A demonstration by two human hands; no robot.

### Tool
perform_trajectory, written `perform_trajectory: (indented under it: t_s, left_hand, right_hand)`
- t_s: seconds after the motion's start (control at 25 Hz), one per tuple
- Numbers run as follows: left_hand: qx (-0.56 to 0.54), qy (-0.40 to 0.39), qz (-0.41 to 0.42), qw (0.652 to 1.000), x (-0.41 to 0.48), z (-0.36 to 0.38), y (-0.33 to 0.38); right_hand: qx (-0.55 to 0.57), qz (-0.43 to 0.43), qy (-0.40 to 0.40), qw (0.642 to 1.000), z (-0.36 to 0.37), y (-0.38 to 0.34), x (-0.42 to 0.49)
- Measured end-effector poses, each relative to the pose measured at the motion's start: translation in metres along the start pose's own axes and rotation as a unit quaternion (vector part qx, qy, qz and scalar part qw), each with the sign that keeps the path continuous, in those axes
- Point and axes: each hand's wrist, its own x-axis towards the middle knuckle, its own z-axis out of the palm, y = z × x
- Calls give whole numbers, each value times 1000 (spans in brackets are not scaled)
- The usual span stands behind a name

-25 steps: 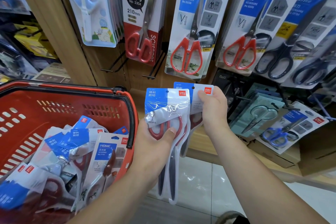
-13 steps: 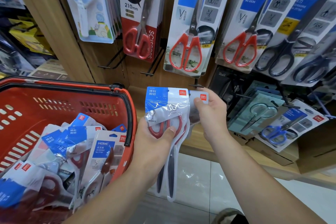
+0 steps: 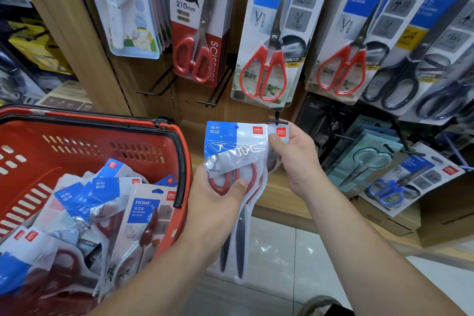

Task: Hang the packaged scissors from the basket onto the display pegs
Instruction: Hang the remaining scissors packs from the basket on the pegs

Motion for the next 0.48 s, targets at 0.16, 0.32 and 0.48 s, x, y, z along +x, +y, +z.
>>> perform_trajectory:
  t_s: [0.16,0.32,0.48]
  left_hand:
    - [-2,2,4,1000,-1,-2,-1]
    - [-13,4,7,1000,0,-3,0]
    - [-10,-2,-6,1000,4,-4,-1]
  right_hand:
    - [-7,-45,-9,999,-6,5,2]
    - [-44,-47,-31,997,-7,2,9]
    - [-22,-33,17,999,-10,2,18]
